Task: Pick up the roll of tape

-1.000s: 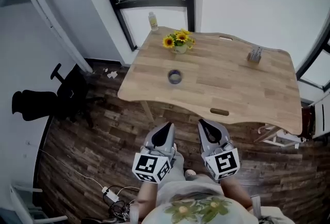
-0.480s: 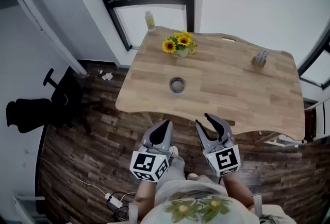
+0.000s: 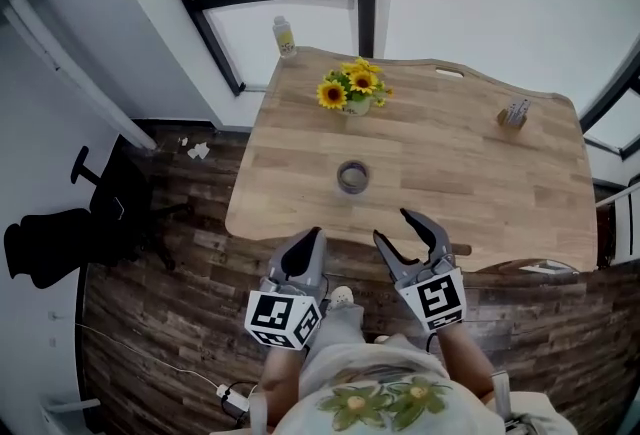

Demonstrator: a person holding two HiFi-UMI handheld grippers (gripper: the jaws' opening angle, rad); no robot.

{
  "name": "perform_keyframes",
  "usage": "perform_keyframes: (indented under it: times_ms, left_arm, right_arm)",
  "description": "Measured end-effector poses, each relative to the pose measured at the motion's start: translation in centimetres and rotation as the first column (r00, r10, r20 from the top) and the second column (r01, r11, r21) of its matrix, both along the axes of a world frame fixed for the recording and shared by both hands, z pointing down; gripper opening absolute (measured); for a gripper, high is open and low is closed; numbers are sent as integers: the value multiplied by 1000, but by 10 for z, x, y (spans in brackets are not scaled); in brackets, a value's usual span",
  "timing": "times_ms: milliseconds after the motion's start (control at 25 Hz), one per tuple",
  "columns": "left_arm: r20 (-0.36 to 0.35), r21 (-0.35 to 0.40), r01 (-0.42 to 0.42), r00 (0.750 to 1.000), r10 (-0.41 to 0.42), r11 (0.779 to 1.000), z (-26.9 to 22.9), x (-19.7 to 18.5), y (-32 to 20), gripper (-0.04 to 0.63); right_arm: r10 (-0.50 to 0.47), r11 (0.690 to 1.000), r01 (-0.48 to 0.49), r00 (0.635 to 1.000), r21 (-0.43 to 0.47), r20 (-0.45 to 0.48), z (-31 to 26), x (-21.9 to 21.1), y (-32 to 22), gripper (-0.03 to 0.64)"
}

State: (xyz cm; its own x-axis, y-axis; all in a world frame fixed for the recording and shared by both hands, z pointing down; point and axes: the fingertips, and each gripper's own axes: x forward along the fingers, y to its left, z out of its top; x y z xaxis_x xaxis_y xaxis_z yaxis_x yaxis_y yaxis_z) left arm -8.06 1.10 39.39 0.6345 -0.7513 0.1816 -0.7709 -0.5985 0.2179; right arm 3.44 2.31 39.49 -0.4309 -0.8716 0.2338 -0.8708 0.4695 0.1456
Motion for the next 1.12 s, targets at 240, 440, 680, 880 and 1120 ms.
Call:
perform_keyframes:
  times_ms: [240,440,680,880,1120]
  left_arm:
    - [13,-22,-30,999,30,999,15,-15,-43,3]
    - [21,-38,-58,998,59,998,26,-20,-69,3]
    - [32,-66,-74,997,77,995,41,-17,-89,3]
    - [54,-84,-55,997,60,995,50,-15,-111,3]
    - [119,-97,-60,990,72,993,56,-8,-133,3]
  right_arm:
    - [-24,996,15,994,-91,-104,37,-16,-40,235]
    - [-61,986,28,978,-163,-198,72,-25,-61,235]
    - [-113,976,64,965,-208,-237,95,-29,-84,235]
    - [-187,958,113,942,-264,-278,121,-29,-110,235]
    - [-327,914,209,887,-347,-326,157,-33,-131,235]
